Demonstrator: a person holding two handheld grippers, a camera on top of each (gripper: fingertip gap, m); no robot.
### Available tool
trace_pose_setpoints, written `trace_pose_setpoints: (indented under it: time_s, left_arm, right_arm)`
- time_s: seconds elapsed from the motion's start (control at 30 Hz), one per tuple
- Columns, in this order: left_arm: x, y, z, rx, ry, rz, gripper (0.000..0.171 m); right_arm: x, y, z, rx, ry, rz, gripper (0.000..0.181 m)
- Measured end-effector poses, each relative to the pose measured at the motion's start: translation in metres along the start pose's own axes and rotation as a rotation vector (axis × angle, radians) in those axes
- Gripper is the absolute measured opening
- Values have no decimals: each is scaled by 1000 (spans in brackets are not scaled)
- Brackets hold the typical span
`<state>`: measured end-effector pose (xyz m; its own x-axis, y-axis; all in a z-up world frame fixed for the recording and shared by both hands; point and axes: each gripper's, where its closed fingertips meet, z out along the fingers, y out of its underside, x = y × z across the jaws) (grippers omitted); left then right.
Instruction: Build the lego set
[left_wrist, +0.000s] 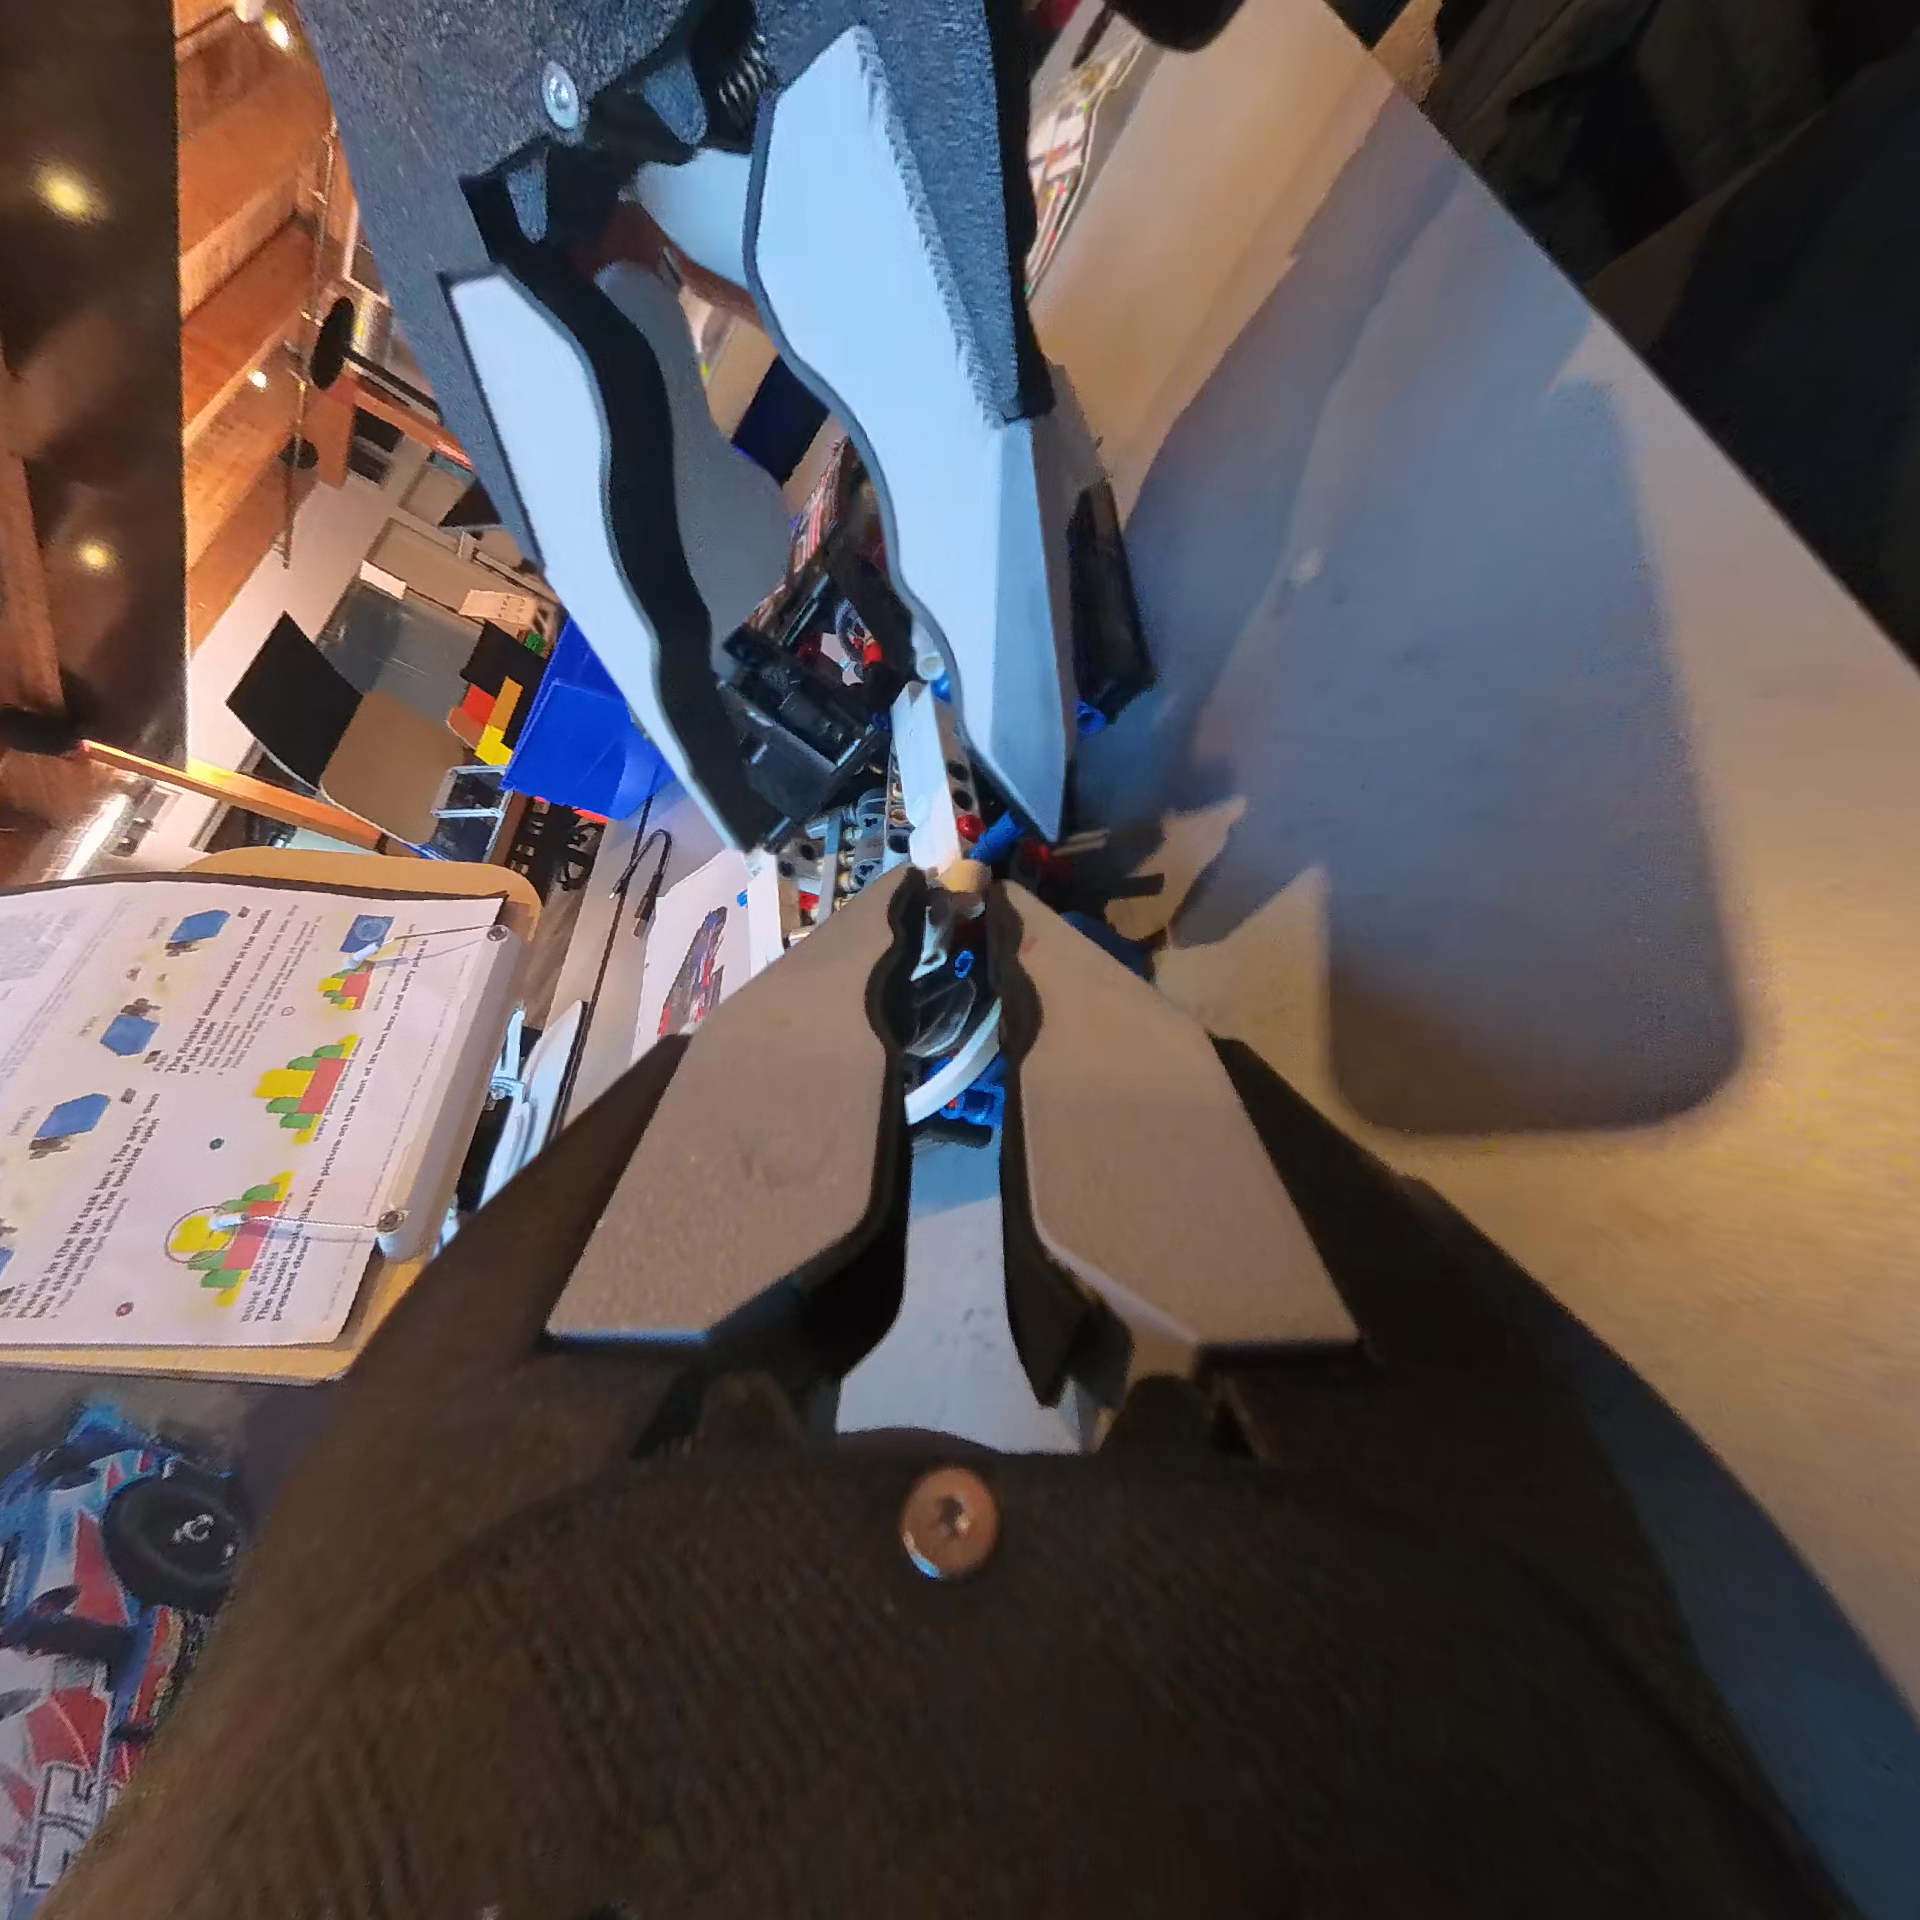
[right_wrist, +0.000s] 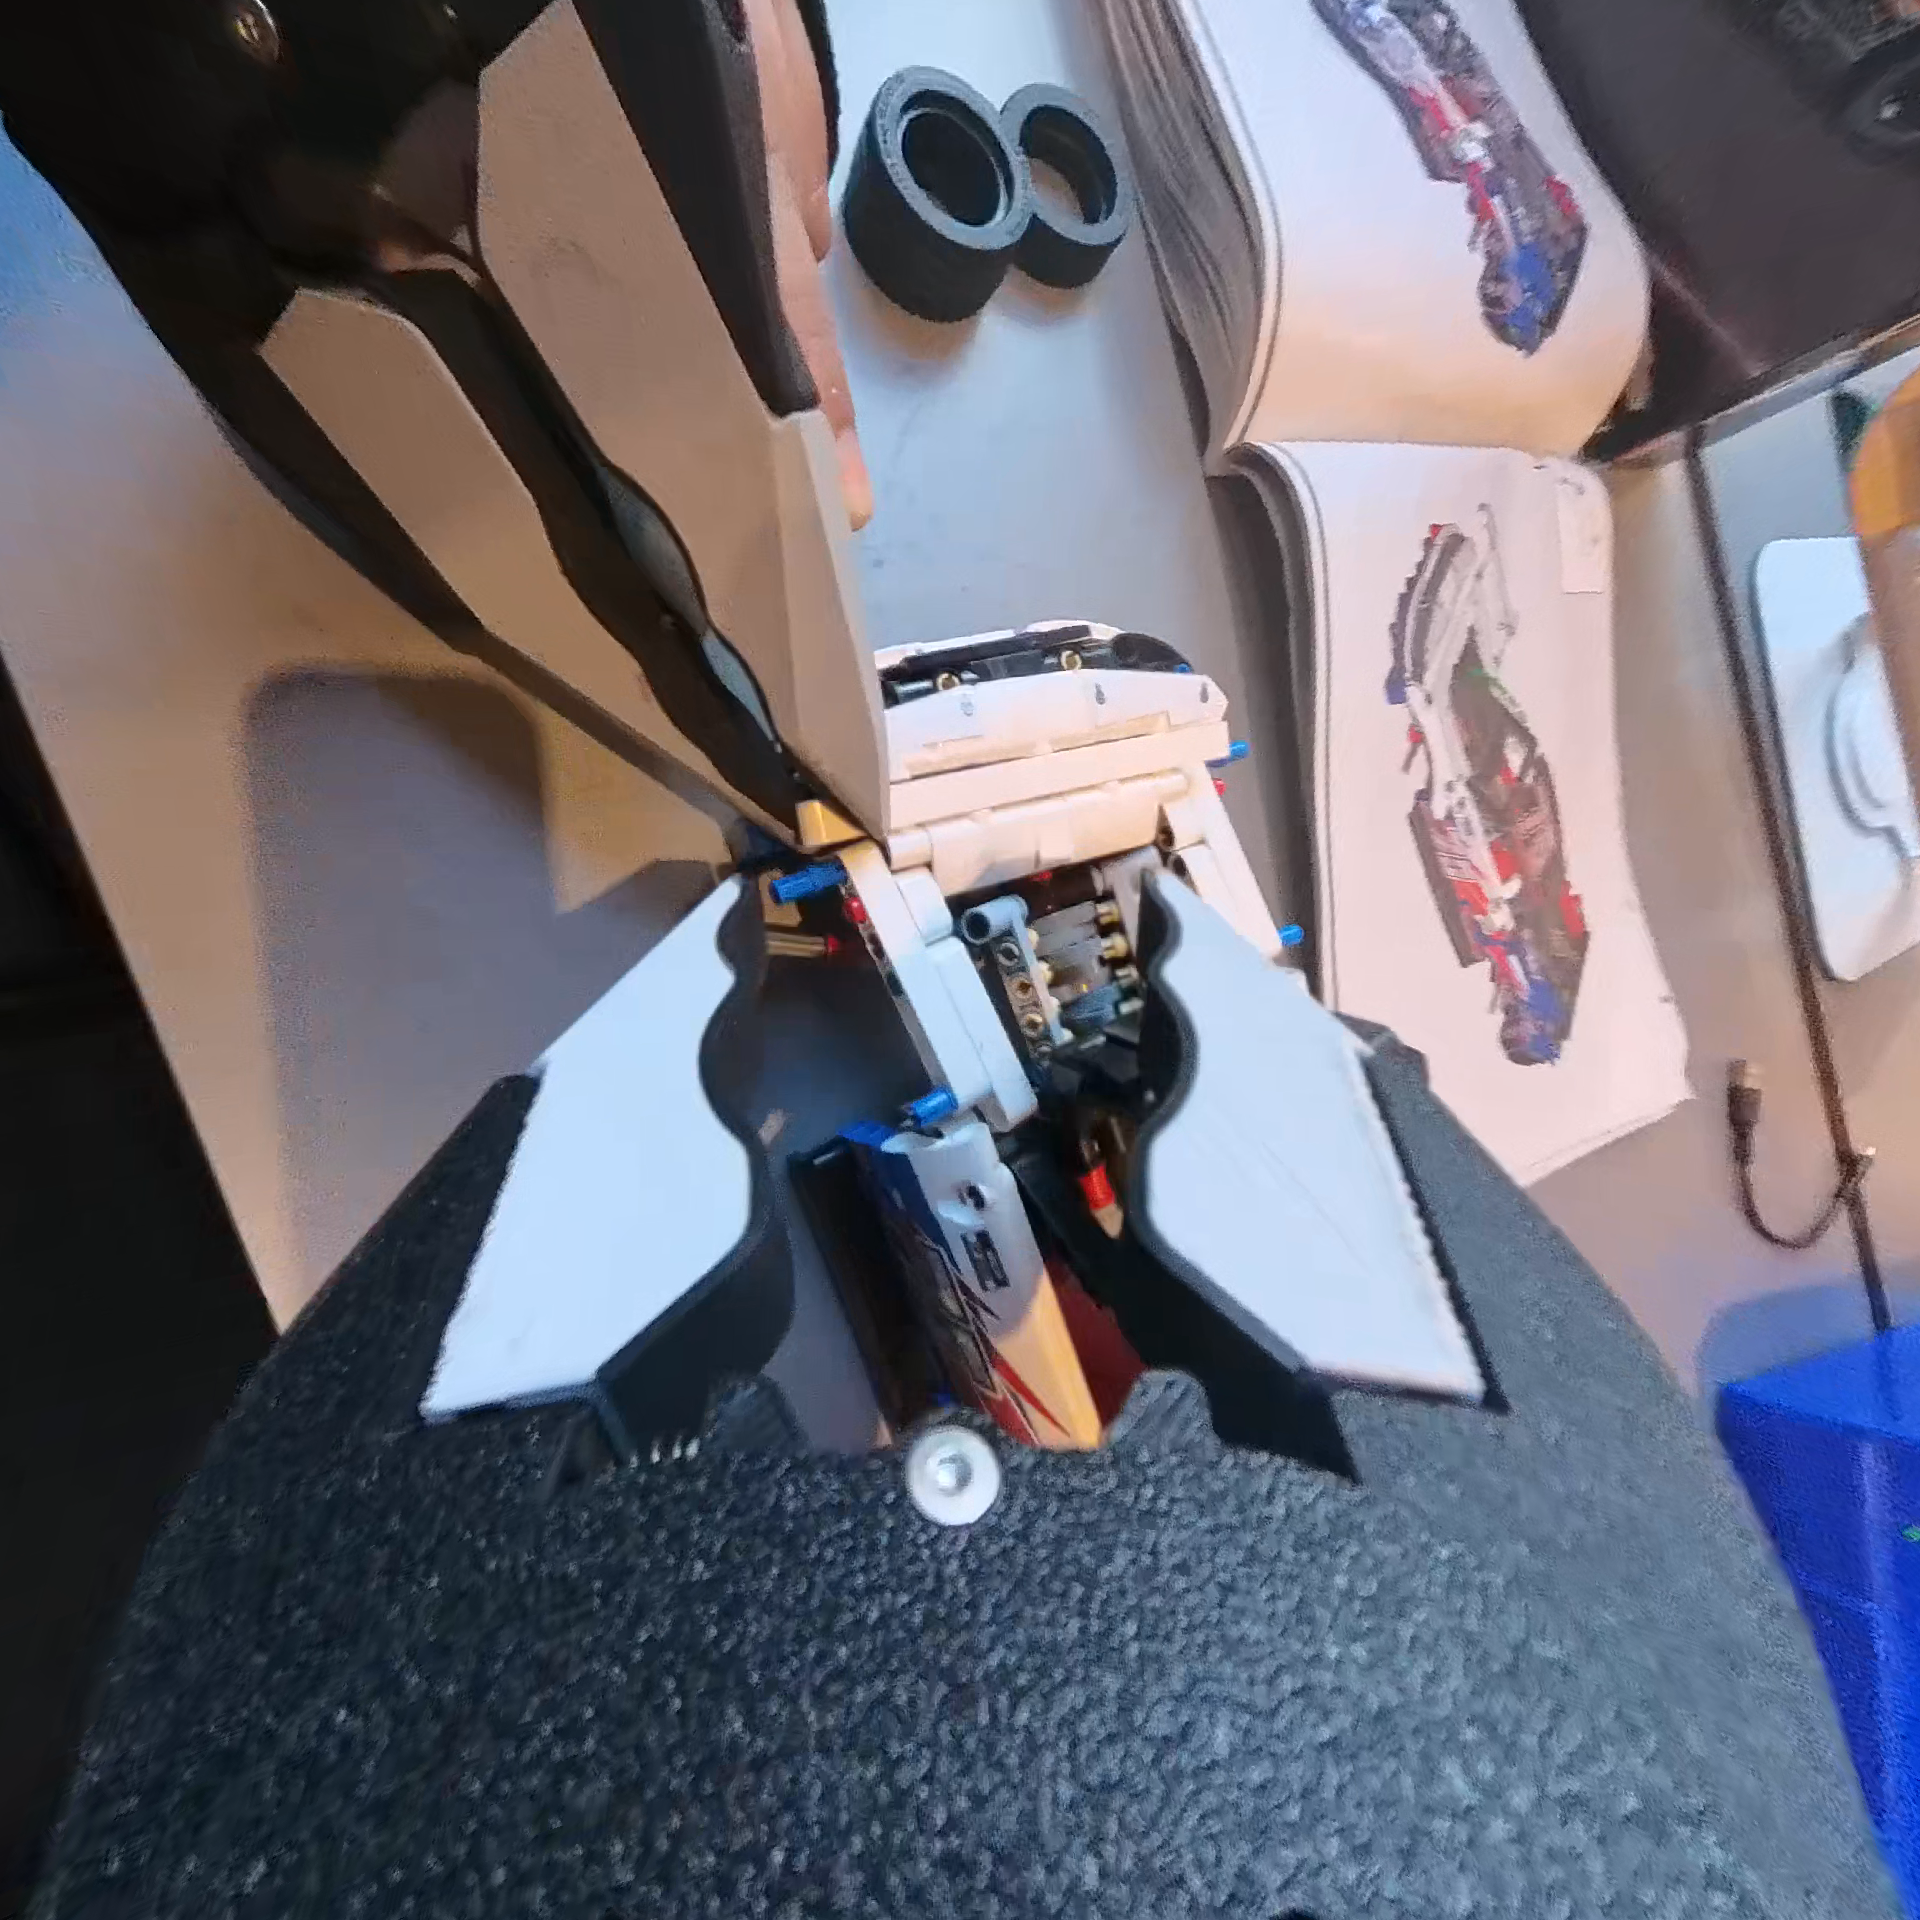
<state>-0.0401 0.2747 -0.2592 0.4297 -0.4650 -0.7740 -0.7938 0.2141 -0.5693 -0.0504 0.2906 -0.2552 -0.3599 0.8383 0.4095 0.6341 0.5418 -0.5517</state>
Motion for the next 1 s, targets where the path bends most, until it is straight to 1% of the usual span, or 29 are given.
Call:
trace_pose_setpoints:
  time_s: [0.07,0.1,0.13,0.2,0.3,0.33,0.37,0.4,0.43,0.47,0.5,0.53,0.57,0.6,0.63,0.7,0.73,0.77,0.8,0.87,0.97,1.0]
  left_arm:
    - [1,-1,-1,-2,1,-7,10]
    - [3,-3,-3,4,9,-13,13]
    - [3,-6,-5,15,8,-25,20]
    - [0,-12,-13,39,6,-98,32]
    - [-13,-23,-24,89,0,-306,43]
    - [-20,-19,-23,72,-2,-384,43]
    - [-24,-13,-21,21,21,-458,46]
    - [-26,-6,-17,-37,50,-523,55]
    - [-26,-1,-16,-86,70,-567,63]
    - [-28,3,-16,-126,63,-598,62]
    - [-29,3,-17,-141,42,-631,64]
    - [-28,0,-20,-129,25,-669,67]
    - [-27,-3,-23,-115,-2,-703,66]
    - [-25,-2,-24,-123,-38,-720,64]
    - [-21,1,-23,-148,-55,-718,66]
    - [-15,10,-20,-234,-70,-694,67]
    - [-14,13,-19,-261,-70,-684,71]
    - [-15,14,-18,-264,-69,-679,71]
    - [-17,15,-18,-259,-74,-675,67]
    - [-19,17,-16,-246,-67,-667,61]
    - [-15,23,-14,-276,-34,-664,74]
    - [-16,24,-14,-281,-46,-634,74]
  right_arm:
    - [2,-1,-4,19,6,-15,78]
    - [2,-1,-5,22,-7,-14,75]
    - [0,-2,-5,22,-35,-12,76]
    - [0,-6,-8,26,-98,-24,67]
    - [1,-10,-12,11,-195,-97,48]
    - [4,-12,-13,5,-216,-128,53]
    - [10,-14,-14,-1,-222,-152,75]
    - [14,-17,-14,-10,-235,-166,91]
    - [14,-20,-16,-18,-274,-172,89]
    - [13,-24,-18,-14,-312,-164,89]
    - [14,-29,-20,3,-331,-142,92]
    - [15,-32,-21,19,-338,-117,94]
    - [16,-31,-20,20,-345,-104,94]
    - [18,-26,-18,7,-346,-106,94]
    - [21,-21,-13,-12,-340,-118,94]
    - [25,-12,-4,-77,-353,-144,90]
    - [24,-11,-1,-115,-383,-145,90]
    - [21,-8,1,-157,-422,-146,91]
    - [19,-5,3,-203,-449,-156,89]
    - [19,2,9,-280,-464,-187,85]
    - [17,11,16,-354,-478,-208,86]
    - [16,12,17,-362,-482,-210,86]
